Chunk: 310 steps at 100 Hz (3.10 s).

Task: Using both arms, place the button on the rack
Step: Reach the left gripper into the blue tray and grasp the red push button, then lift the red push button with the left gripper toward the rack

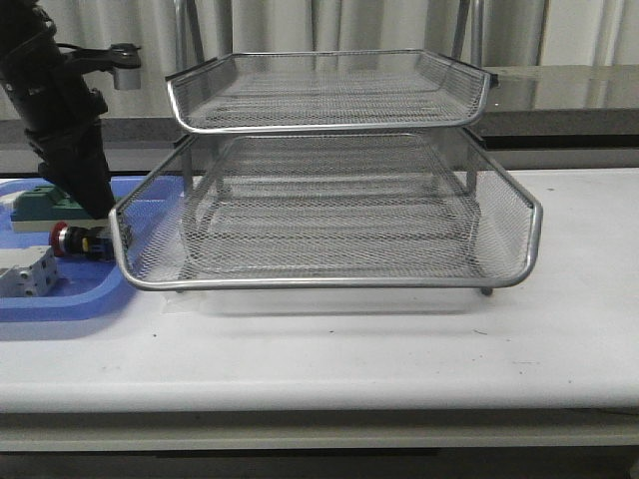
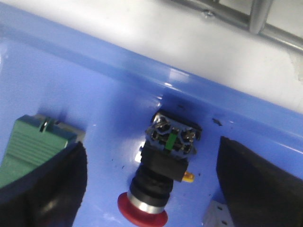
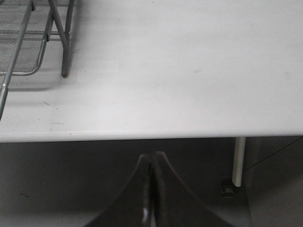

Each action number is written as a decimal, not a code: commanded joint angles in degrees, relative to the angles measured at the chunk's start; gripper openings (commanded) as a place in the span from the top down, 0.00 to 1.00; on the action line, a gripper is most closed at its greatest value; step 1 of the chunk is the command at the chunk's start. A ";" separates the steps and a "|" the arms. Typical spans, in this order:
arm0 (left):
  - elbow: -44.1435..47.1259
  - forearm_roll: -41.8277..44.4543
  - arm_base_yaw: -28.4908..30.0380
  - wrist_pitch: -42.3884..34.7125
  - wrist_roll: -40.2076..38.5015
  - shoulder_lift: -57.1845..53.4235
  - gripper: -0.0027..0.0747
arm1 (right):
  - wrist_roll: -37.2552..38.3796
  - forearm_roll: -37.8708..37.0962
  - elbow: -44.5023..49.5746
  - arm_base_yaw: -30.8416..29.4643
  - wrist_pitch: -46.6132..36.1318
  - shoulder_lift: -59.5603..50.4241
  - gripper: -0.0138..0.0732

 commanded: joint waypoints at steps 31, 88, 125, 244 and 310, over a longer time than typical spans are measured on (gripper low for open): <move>-1.77 -0.55 -0.62 -0.50 0.77 0.48 0.26 | -0.06 -1.44 -1.87 0.05 -3.36 0.23 0.92; -1.77 -0.30 -0.62 -1.87 0.90 2.79 0.33 | -0.06 -1.44 -1.87 0.05 -3.36 0.23 0.92; -1.77 -0.17 -0.62 -3.38 0.90 2.79 0.92 | -0.06 -1.44 -1.87 0.05 -3.36 0.23 0.92; 0.77 1.08 1.42 9.03 -18.04 -22.37 0.99 | -0.06 -1.44 -1.87 0.05 -3.36 0.23 0.92; 17.15 -5.65 -14.37 9.03 -20.64 -37.28 0.99 | -0.06 -1.44 -1.87 0.05 -3.36 0.23 0.92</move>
